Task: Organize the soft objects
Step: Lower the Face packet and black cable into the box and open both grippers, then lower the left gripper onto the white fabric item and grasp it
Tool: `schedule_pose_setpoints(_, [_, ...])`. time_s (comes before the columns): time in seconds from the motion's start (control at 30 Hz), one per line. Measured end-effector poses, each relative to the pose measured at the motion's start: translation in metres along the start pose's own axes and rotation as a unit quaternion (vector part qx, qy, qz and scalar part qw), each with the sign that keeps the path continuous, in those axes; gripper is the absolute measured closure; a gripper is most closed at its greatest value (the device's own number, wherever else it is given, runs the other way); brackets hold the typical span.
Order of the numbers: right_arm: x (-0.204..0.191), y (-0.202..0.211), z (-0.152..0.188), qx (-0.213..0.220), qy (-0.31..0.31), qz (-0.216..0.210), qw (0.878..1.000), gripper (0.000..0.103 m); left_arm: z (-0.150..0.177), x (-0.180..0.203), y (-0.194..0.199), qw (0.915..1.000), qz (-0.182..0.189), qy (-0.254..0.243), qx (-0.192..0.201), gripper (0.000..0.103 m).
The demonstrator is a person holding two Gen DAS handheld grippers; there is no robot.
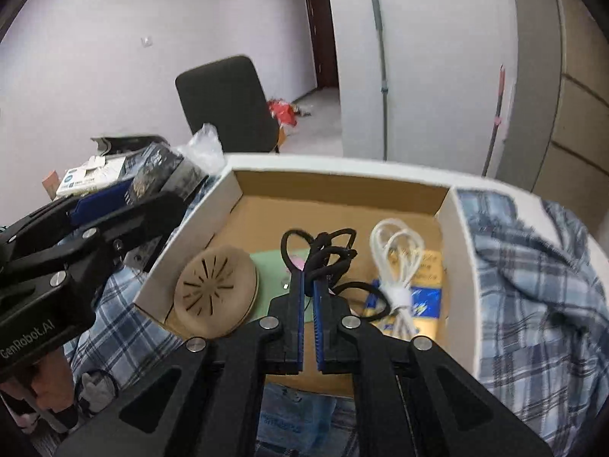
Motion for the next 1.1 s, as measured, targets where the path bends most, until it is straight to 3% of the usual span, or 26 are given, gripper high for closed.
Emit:
schedule_pose_setpoints(0.13, [0.001,-0.008,0.007,-0.021,0.0,0.003,1.0,0.097,0.006,-0.005,-0.007,0.9999,0.001,0.01,-0.013,0.053])
schedule_pose_setpoints(0.17, [0.004,-0.007,0.007,-0.023,-0.006,0.007,1.0,0.095,0.008,-0.005,-0.007,0.9998,0.001,0.013,-0.016,0.045])
schedule_pose_setpoints(0.2, [0.007,-0.006,0.008,-0.027,-0.011,0.009,1.0,0.084,0.008,-0.006,-0.008,0.9997,0.0,0.016,-0.017,0.031])
schedule_pose_setpoints(0.23, [0.01,-0.004,0.008,-0.029,-0.018,0.01,0.999,0.066,0.007,-0.008,-0.008,0.9997,-0.004,0.02,-0.013,0.021])
schedule_pose_setpoints(0.3, [0.014,0.003,0.006,-0.02,-0.028,0.01,0.999,0.044,0.005,-0.009,-0.005,0.9997,-0.007,0.024,-0.004,0.021])
schedule_pose_setpoints(0.57, [0.027,0.034,-0.005,-0.005,-0.034,0.039,0.999,0.041,-0.007,-0.015,0.018,0.9992,-0.012,0.035,0.013,0.021])
schedule_pose_setpoints(0.73, [0.016,0.065,-0.012,0.019,-0.027,0.053,0.998,0.04,-0.018,-0.014,0.06,0.9989,-0.016,0.021,0.04,0.021])
schedule_pose_setpoints(0.87, [-0.003,0.097,-0.012,0.049,-0.034,0.057,0.997,0.033,-0.014,-0.014,0.101,0.9984,-0.016,-0.003,0.054,0.021])
schedule_pose_setpoints(0.97, [-0.019,0.115,-0.004,0.061,-0.036,0.056,0.996,0.032,0.0,-0.018,0.125,0.9988,-0.019,-0.02,0.041,0.021])
schedule_pose_setpoints(1.1, [-0.036,0.129,0.013,0.066,-0.047,0.051,0.995,0.03,0.036,-0.029,0.137,0.9992,-0.021,-0.031,-0.012,0.021])
Point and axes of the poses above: each gripper's, at about its wrist camera, not at the fingertips, and y roughly against the way its jaws point, x to its right, z to its underside, the point moved 8 cm from there along -y, roughly the way its jaws point, and after that the axes turned 4 degrees about y, right-handed, at the moved point
